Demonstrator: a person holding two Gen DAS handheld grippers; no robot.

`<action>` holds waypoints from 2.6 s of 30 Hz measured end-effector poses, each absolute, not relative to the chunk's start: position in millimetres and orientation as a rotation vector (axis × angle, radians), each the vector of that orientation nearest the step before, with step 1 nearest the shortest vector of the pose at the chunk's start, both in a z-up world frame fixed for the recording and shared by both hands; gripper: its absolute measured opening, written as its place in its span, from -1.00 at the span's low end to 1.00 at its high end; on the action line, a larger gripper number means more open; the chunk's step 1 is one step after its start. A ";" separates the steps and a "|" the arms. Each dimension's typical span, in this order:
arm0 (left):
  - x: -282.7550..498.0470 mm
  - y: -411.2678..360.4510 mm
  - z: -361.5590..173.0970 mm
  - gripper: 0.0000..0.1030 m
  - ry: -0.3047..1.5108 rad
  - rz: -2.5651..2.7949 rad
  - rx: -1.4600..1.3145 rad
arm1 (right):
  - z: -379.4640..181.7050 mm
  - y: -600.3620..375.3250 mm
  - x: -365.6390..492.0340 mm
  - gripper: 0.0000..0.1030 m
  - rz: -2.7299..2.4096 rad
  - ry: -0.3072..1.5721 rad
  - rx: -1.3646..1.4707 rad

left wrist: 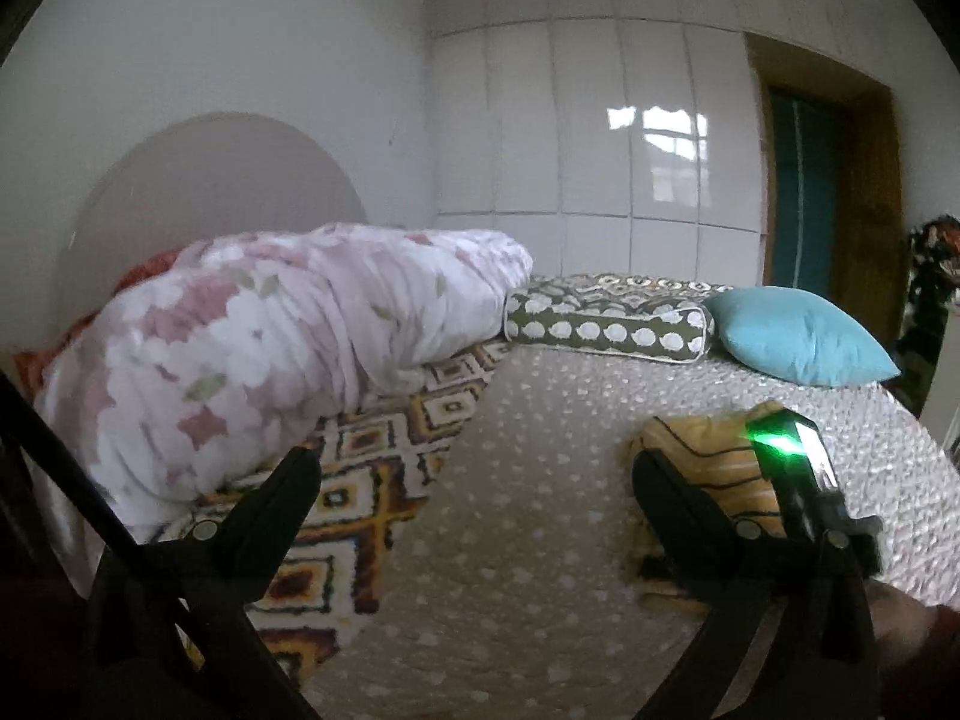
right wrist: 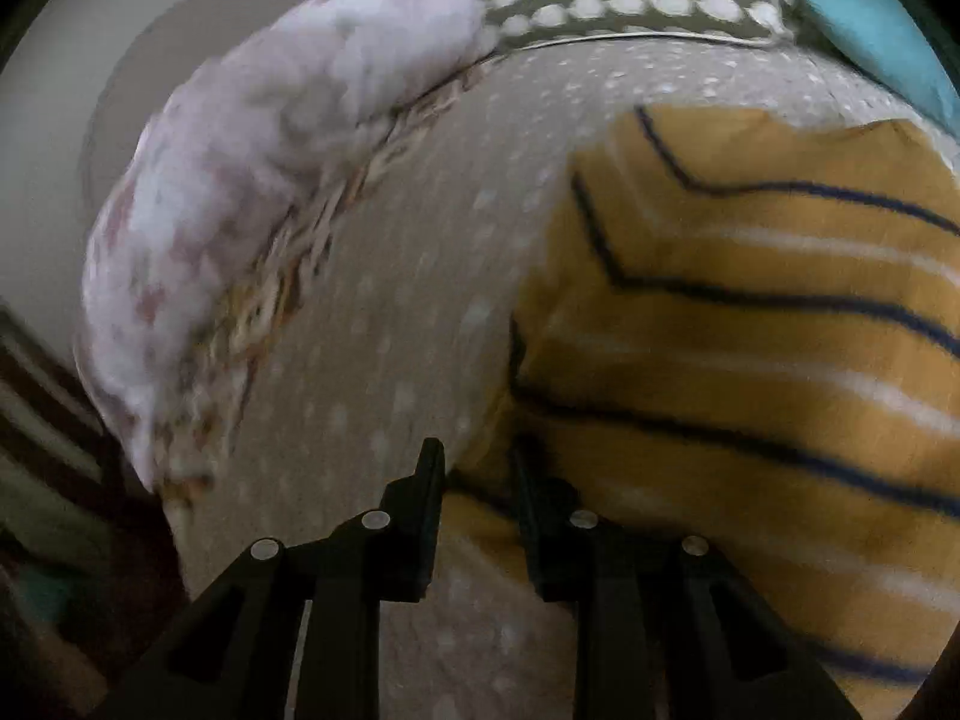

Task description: Fold small clothes

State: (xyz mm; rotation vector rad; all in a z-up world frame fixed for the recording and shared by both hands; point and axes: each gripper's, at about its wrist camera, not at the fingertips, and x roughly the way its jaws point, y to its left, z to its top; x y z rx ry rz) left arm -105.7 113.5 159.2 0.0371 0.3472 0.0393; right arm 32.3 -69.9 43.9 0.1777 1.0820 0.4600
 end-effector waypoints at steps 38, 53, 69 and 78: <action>-181.4 17.8 133.1 1.00 0.624 -0.171 0.101 | 129.8 -169.0 -173.3 0.17 -0.044 0.773 0.050; -169.6 28.1 117.9 1.00 0.706 -0.159 0.062 | 114.0 -158.9 -162.3 0.19 -0.112 0.837 -0.005; -178.0 19.8 118.2 1.00 0.706 -0.171 0.071 | 114.3 -133.1 -168.8 0.38 -0.159 0.825 -0.173; -160.3 24.7 91.0 1.00 0.764 -0.152 0.082 | 97.5 -143.1 -158.0 0.40 -0.188 0.877 -0.148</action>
